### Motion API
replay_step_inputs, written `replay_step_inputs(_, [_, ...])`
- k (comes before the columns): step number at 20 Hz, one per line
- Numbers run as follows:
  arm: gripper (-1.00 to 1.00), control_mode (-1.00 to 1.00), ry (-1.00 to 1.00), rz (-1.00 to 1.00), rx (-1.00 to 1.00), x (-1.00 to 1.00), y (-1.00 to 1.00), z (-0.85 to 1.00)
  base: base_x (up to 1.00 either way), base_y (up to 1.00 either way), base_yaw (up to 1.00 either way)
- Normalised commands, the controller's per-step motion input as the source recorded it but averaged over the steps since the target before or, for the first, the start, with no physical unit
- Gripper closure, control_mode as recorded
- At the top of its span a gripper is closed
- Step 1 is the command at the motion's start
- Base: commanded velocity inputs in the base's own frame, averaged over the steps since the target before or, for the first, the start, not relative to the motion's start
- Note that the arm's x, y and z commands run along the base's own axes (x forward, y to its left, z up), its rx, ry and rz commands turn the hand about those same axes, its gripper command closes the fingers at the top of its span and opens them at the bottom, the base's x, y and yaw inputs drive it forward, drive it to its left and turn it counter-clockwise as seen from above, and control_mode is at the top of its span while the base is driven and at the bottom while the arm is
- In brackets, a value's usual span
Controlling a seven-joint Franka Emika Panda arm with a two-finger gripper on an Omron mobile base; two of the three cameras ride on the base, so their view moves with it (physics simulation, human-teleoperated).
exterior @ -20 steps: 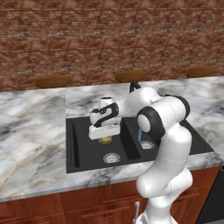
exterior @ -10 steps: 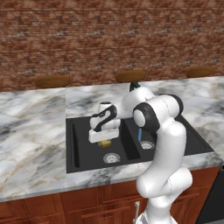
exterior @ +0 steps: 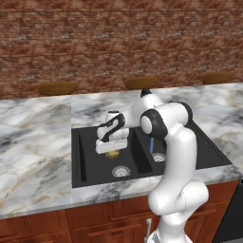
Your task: Soak the sponge with water for a few seconds and then drop it inside the sink.
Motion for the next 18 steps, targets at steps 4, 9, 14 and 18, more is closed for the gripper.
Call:
replay_step_inputs(4, [1.00, -1.00, 0.00, 0.00, 0.00, 0.35, 0.09, -0.04, 0.00, 0.00, 0.00])
replay_step_inputs(9, [1.00, -1.00, 0.00, 0.00, 0.00, 0.38, 0.13, -0.15, 0.00, 0.00, 0.00])
replay_step_inputs(14, [1.00, -1.00, 0.00, 0.00, 0.00, 0.37, 0.12, -0.25, 0.00, 0.00, 0.00])
replay_step_inputs(18, [1.00, -1.00, 0.00, 0.00, 0.00, 0.09, 0.11, -0.43, 0.00, 0.00, 0.00])
